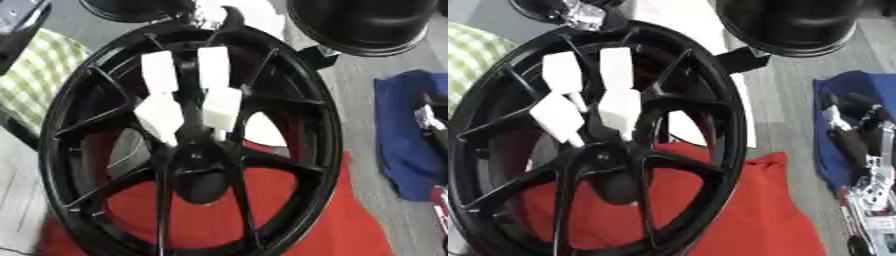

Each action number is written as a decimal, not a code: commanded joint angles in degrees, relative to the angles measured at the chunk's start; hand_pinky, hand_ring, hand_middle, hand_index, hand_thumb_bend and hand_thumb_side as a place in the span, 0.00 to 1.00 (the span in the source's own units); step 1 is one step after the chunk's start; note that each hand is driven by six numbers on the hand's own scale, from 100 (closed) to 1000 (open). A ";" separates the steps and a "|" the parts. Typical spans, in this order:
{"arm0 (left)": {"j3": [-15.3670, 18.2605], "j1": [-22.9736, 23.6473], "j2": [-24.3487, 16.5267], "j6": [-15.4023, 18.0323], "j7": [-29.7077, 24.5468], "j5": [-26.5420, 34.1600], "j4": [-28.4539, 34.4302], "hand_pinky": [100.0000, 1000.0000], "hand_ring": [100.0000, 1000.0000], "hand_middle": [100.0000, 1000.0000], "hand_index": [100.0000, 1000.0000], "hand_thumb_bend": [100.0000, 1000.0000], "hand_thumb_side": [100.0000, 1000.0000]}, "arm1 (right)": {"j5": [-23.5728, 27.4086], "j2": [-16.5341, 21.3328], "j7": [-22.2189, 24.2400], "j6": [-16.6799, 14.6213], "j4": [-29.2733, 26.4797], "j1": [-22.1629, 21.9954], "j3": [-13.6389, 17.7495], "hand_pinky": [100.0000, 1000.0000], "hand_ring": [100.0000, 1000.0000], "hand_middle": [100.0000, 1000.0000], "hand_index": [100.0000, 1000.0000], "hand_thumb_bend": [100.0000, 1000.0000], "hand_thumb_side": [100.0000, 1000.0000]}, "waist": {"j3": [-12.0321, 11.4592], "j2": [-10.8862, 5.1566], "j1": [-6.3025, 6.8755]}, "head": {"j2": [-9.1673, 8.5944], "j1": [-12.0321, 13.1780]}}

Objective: Pull the pin out of the wheel hub.

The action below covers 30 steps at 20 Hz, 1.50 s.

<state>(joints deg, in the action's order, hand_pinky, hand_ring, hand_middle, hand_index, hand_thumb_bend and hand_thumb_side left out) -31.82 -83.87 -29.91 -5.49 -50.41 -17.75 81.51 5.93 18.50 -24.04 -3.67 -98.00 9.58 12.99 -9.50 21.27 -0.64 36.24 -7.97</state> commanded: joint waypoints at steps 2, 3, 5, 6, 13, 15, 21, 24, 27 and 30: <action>1.61 -0.23 -3.95 2.40 -1.51 2.35 1.19 0.80 0.80 0.79 0.88 0.35 0.73 | -0.48 1.37 -0.05 0.00 -0.82 0.31 0.19 0.56 0.70 0.54 0.65 0.41 0.29 | -0.23 -1.63 0.19 | 0.50 -0.82; 2.07 -0.08 -4.58 2.96 -1.53 3.18 1.31 0.80 0.80 0.79 0.88 0.36 0.74 | -0.54 1.39 -0.09 0.02 -0.83 0.28 0.22 0.56 0.70 0.54 0.65 0.41 0.29 | -0.31 -1.59 0.24 | 0.53 -0.97; 2.91 0.33 -5.92 3.78 -1.55 4.98 1.82 0.79 0.80 0.79 0.87 0.40 0.78 | -0.64 1.45 -0.21 0.04 -0.85 0.23 0.32 0.56 0.70 0.54 0.65 0.41 0.29 | -0.48 -1.53 0.35 | 0.62 -1.29; 3.10 0.62 -6.59 3.98 -1.56 5.86 2.19 0.79 0.80 0.79 0.87 0.42 0.79 | -0.68 1.49 -0.28 0.04 -0.87 0.23 0.38 0.56 0.70 0.54 0.65 0.41 0.29 | -0.55 -1.49 0.42 | 0.64 -1.42; 1.31 3.22 -10.77 1.23 -1.56 7.82 5.88 0.83 0.80 0.78 0.87 0.60 0.76 | -0.92 1.72 -0.51 0.12 -0.96 0.22 0.50 0.56 0.70 0.54 0.65 0.41 0.29 | -0.77 -1.26 0.71 | 0.86 -1.94; 0.46 3.72 -11.53 0.16 -1.56 6.73 7.31 0.83 0.80 0.78 0.87 0.63 0.75 | -0.94 1.70 -0.53 0.15 -0.98 0.24 0.50 0.56 0.70 0.54 0.65 0.41 0.29 | -0.73 -1.17 0.71 | 0.94 -1.88; -1.16 5.83 -13.35 -2.08 -1.56 4.88 10.90 0.82 0.79 0.76 0.87 0.64 0.74 | -0.99 1.66 -0.59 0.20 -1.11 0.33 0.51 0.56 0.71 0.54 0.65 0.41 0.29 | -0.60 -0.95 0.66 | 1.18 -1.73; -1.24 6.86 -14.09 -3.35 -1.56 4.16 11.32 0.82 0.79 0.76 0.87 0.64 0.70 | -1.01 1.63 -0.60 0.23 -1.16 0.31 0.51 0.56 0.71 0.54 0.65 0.41 0.29 | -0.57 -0.83 0.59 | 1.33 -1.68; -1.19 7.63 -14.53 -4.53 -1.56 3.29 11.80 0.82 0.79 0.77 0.87 0.63 0.69 | -1.05 1.57 -0.59 0.28 -1.20 0.32 0.49 0.56 0.71 0.54 0.65 0.41 0.29 | -0.52 -0.72 0.52 | 1.39 -1.59; -1.06 8.15 -14.87 -5.69 -1.56 1.87 12.02 0.83 0.80 0.78 0.88 0.63 0.66 | -1.04 1.50 -0.63 0.31 -1.23 0.34 0.51 0.56 0.71 0.54 0.65 0.41 0.29 | -0.44 -0.62 0.44 | 1.35 -1.62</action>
<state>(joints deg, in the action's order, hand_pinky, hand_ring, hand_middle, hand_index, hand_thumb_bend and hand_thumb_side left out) -33.66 -74.99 -42.91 -10.47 -51.92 -15.15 92.74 5.38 18.52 -24.56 -3.36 -98.00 9.55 13.05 -9.97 21.62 -0.16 37.69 -9.67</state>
